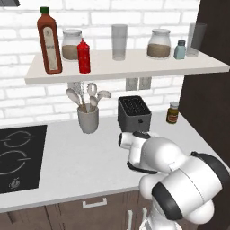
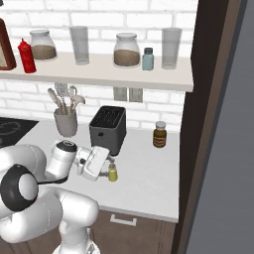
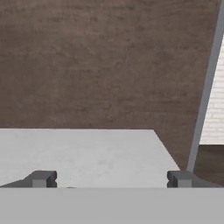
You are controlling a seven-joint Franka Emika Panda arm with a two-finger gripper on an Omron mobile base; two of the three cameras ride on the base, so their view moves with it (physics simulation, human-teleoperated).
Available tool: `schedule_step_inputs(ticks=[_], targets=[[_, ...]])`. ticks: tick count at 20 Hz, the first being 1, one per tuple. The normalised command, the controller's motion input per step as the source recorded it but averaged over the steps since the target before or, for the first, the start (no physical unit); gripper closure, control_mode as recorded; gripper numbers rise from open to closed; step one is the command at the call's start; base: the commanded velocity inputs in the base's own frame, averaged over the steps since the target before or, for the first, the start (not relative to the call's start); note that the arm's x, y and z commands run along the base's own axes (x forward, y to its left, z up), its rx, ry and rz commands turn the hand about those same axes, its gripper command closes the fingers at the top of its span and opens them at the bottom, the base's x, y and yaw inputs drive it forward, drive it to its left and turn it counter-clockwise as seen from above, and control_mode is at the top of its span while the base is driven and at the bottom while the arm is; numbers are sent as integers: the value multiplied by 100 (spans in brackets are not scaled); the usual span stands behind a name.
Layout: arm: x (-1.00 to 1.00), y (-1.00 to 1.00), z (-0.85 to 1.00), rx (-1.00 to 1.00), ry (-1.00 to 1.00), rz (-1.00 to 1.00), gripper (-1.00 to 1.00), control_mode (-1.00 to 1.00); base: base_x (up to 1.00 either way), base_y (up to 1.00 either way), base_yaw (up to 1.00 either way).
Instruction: Put the shaker and condiment bottle from the counter next to their counterparts in the cabinet.
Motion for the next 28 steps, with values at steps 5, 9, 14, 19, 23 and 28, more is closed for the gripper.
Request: schedule_step_inputs(ticks=[5, 9, 14, 19, 23, 28], targets=[[0, 0, 2, 0, -6, 0, -100, -100, 0, 0, 0], [5, 0, -21, 0, -2, 0, -100, -100, 0, 0, 0], [10, 0, -22, 0, -2, 0, -100, -100, 0, 0, 0], [7, 3, 0, 0, -7, 0, -100, -100, 0, 0, 0], [0, 8, 0, 0, -12, -1, -100, -100, 0, 0, 0], [0, 8, -4, 0, -11, -1, -100, -100, 0, 0, 0]])
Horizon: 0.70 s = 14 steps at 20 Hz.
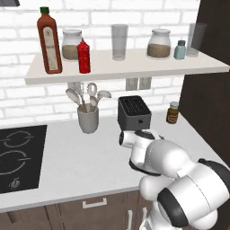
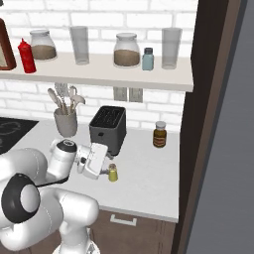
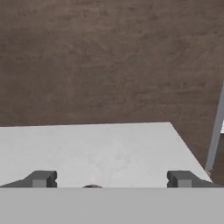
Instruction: Put the shaker and condiment bottle from the counter next to their counterparts in the cabinet.
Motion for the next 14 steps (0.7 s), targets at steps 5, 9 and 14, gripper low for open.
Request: schedule_step_inputs(ticks=[5, 9, 14], targets=[[14, 4, -29, 0, -4, 0, -100, -100, 0, 0, 0], [21, 4, -34, 0, -2, 0, -100, -100, 0, 0, 0], [17, 3, -31, 0, -3, 0, -100, -100, 0, 0, 0]])
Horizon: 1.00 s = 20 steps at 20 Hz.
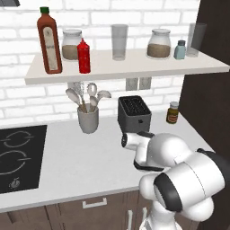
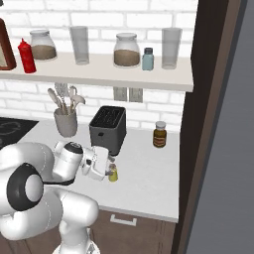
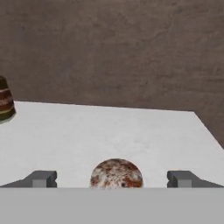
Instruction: Put the shaker and condiment bottle from the counter next to their counterparts in the cabinet.
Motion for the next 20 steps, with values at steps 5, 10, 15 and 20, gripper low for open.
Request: schedule_step_inputs(ticks=[5, 10, 15, 20], targets=[[2, 0, -31, 0, -5, -1, -100, -100, 0, 0, 0], [5, 3, -25, 0, -4, -1, 100, -100, 0, 0, 0], [0, 1, -13, 1, 0, -1, 100, -100, 0, 0, 0], [-2, 1, 12, 4, 2, -2, 100, -100, 0, 0, 0]])
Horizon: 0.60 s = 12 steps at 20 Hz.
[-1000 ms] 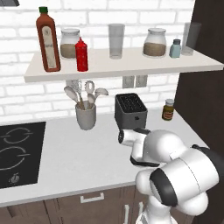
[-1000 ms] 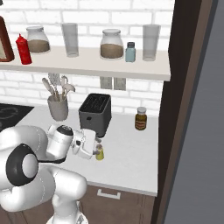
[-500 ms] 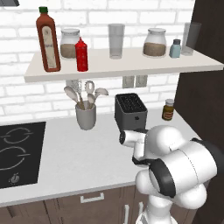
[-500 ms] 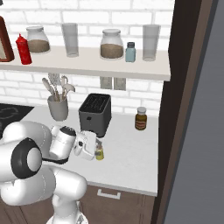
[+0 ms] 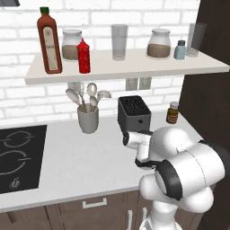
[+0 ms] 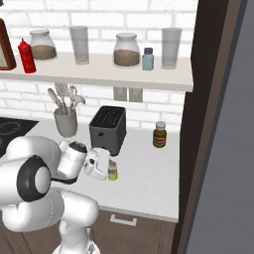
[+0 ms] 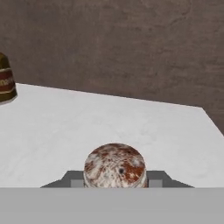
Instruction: Put the shaker and condiment bottle from the counter next to their counterparts in the cabinet.
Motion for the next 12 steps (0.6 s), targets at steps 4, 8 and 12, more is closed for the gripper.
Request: schedule_step_inputs(ticks=[4, 8, 12], targets=[[-31, 25, 77, 0, 0, 0, 100, -100, 0, 0, 0], [-46, 33, 78, 0, 0, 0, 100, -100, 0, 0, 0], [-37, 16, 89, 0, 0, 0, 100, -100, 0, 0, 0]])
